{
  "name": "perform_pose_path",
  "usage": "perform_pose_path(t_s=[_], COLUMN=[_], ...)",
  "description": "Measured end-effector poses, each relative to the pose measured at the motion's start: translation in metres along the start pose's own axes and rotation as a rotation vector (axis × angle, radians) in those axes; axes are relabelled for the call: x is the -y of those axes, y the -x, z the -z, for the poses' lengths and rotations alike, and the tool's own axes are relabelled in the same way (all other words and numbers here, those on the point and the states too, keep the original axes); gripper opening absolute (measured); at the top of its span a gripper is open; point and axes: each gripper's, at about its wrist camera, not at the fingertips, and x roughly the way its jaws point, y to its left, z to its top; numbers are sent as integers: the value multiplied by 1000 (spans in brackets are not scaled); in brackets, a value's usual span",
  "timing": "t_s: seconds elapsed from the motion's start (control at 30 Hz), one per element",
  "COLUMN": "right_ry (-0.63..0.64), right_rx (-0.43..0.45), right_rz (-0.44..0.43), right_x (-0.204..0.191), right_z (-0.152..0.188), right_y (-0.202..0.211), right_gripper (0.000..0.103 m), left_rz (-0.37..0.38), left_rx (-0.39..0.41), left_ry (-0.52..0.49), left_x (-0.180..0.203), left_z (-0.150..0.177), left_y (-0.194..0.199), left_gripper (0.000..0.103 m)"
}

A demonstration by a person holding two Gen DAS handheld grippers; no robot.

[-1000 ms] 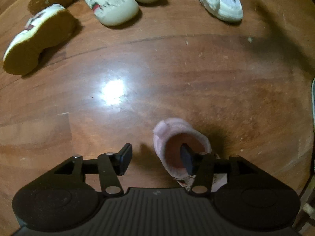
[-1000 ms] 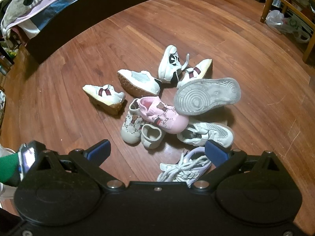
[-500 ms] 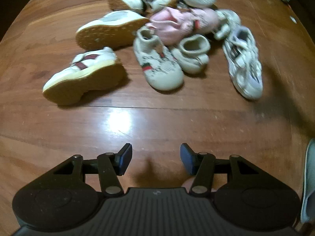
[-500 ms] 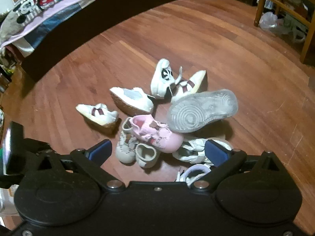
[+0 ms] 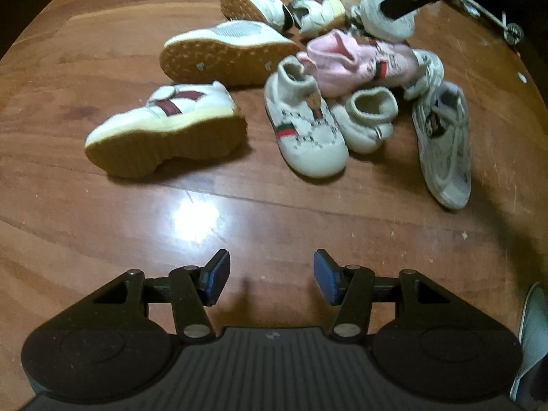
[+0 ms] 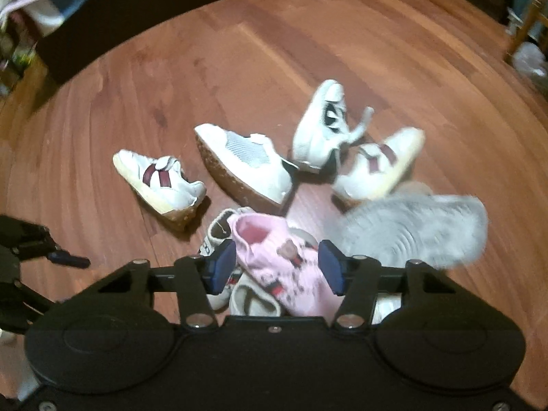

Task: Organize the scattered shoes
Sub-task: 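Reach the right tool into the pile and grasp the other pink shoe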

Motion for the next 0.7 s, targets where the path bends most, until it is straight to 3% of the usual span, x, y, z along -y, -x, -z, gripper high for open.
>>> perform_pose_path(t_s=[0.13,0.37,0.43,0.47,0.7], right_ry=[30,73,100,114,203], right_rx=[-93,-182,-208,-221,-300], right_rz=[-24,-30,-23,-20,4], right_x=[2,-3,-6,-7,-17], right_z=[-17,-32,-33,-33,-34], right_y=[-30,-60,-66,-70,-89], right_gripper=[55,55,43,32,31], left_rz=[3,16,13,11,-1], left_rx=[-4,-8,-11,-12,-15], left_ry=[13,21,20,18,9], left_x=[-8,-14,-15,-15,-18], left_z=[2,3,4,4,8], left_y=[-5,-12,-13,-13,-12], left_gripper=[53,53,53,53,53])
